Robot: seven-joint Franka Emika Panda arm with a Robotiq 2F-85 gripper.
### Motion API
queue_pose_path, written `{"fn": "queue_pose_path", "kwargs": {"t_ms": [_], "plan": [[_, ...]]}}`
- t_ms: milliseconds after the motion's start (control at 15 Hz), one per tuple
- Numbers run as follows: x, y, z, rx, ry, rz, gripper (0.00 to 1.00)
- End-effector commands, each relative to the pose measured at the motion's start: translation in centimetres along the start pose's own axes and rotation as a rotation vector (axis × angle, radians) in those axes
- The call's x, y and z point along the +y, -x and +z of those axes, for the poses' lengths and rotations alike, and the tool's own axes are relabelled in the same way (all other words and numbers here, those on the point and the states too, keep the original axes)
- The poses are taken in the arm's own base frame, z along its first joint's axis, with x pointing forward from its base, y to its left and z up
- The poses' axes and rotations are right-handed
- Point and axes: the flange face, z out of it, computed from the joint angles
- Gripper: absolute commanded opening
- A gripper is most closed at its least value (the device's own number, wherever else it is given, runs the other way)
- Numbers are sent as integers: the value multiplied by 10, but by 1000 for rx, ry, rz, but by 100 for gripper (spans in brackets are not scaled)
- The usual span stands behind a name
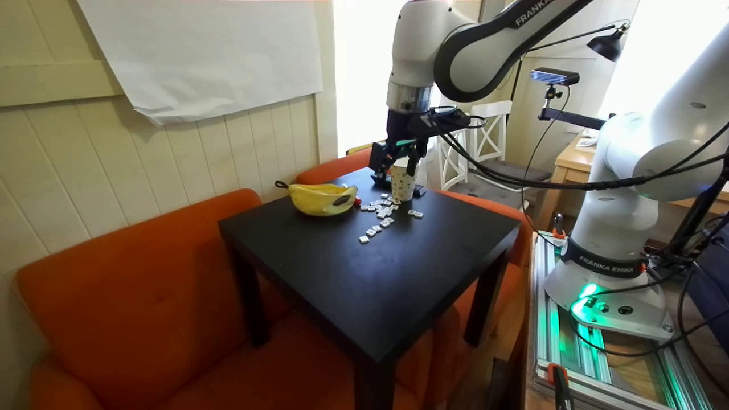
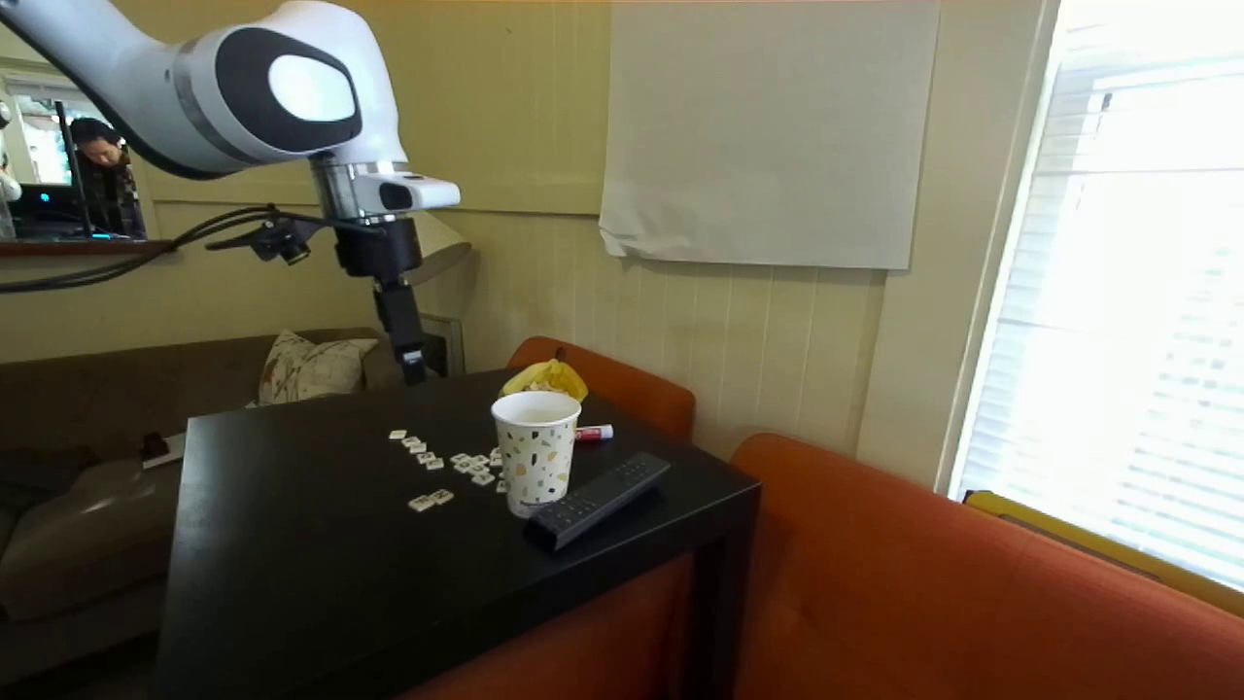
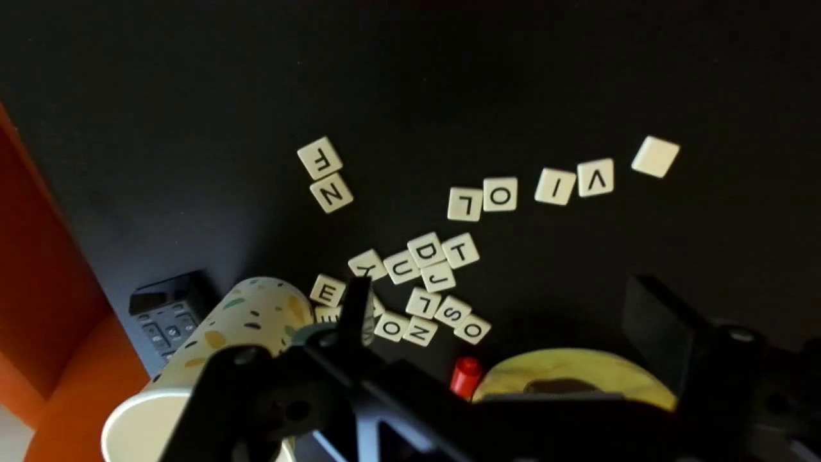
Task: Put one tile in the coffee cup.
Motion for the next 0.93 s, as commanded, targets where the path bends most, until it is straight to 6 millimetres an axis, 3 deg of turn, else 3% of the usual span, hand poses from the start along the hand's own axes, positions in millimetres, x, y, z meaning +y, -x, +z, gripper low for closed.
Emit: {"fn": "queue_pose_path", "kwargs": {"t_ms": [0,600,733,800,867], "plan": [[-1,4,25,-48,-1,-26,100],[-2,-5,80,-64,-13,-1,100],[1,-8,89,-62,-18,16,91],[3,-9,93,-60,-16,23,75],[4,-10,96,-60,-16,29,72]]}}
